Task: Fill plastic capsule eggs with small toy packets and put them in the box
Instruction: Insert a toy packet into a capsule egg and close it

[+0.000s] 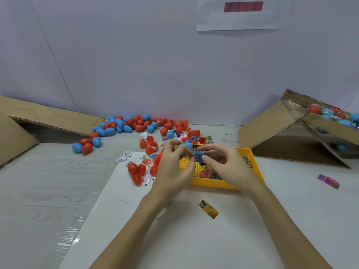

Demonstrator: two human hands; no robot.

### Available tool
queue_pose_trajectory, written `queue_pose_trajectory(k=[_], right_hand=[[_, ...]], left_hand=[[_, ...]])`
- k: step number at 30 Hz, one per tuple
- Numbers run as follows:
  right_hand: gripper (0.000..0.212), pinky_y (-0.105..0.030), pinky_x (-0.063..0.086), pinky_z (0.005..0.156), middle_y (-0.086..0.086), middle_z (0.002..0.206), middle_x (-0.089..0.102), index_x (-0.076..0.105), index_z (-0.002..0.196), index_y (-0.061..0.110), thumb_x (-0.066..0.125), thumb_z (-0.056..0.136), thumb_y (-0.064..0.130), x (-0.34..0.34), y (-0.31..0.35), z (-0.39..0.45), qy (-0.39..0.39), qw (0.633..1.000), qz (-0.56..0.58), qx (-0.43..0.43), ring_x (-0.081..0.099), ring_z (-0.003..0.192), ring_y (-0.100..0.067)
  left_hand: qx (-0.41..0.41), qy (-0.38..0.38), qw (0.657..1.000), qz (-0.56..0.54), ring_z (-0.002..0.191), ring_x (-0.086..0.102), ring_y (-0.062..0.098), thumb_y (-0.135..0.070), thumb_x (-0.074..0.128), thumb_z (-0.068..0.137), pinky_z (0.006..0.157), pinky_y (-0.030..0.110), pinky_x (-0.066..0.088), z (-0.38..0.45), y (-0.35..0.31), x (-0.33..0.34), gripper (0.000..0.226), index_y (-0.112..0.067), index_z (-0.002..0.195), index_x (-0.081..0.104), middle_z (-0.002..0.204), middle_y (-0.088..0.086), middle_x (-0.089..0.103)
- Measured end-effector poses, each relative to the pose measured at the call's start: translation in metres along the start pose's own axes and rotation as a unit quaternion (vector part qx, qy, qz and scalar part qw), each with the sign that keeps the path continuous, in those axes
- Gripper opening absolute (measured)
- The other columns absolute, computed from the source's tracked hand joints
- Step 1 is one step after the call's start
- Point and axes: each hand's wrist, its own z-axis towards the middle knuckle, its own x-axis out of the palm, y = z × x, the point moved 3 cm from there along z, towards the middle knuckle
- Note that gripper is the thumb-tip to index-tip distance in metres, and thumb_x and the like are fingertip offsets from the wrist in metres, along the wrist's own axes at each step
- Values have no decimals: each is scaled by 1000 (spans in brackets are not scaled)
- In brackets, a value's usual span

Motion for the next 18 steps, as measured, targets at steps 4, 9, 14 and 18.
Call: queue_pose_trajectory(k=[4, 9, 14, 18], right_hand=[[11, -21, 58, 81, 13, 96, 76, 79, 102, 27, 77, 93, 23, -1, 0, 0, -16, 997, -70, -29, 71, 93, -3], [9, -23, 59, 74, 9, 83, 77, 81, 95, 21, 79, 91, 29, -8, -8, 0, -77, 996, -46, 11, 72, 83, -6], [21, -11, 49, 54, 10, 73, 76, 82, 94, 16, 77, 91, 37, -16, -15, 0, -166, 978, 96, 85, 71, 71, 0], [23, -11, 49, 54, 8, 71, 76, 82, 91, 18, 76, 91, 40, -12, -13, 1, -171, 976, 103, 82, 70, 68, 0]], left_hand=[[31, 38, 998, 33, 117, 49, 11, -20, 73, 90, 91, 20, 48, -3, 1, 2, 9, -20, 95, 65, 122, -3, 46], [20, 28, 999, -16, 107, 52, 1, -22, 64, 99, 85, 9, 43, 0, -2, 0, 8, -24, 105, 69, 113, -5, 49], [39, 44, 998, -30, 99, 59, 6, -19, 49, 107, 79, 15, 46, 0, -10, -1, 22, -30, 123, 60, 113, -10, 60], [23, 80, 994, -70, 93, 62, 10, -23, 56, 104, 76, 16, 51, -6, -17, 6, 37, -33, 137, 42, 104, -14, 61]])
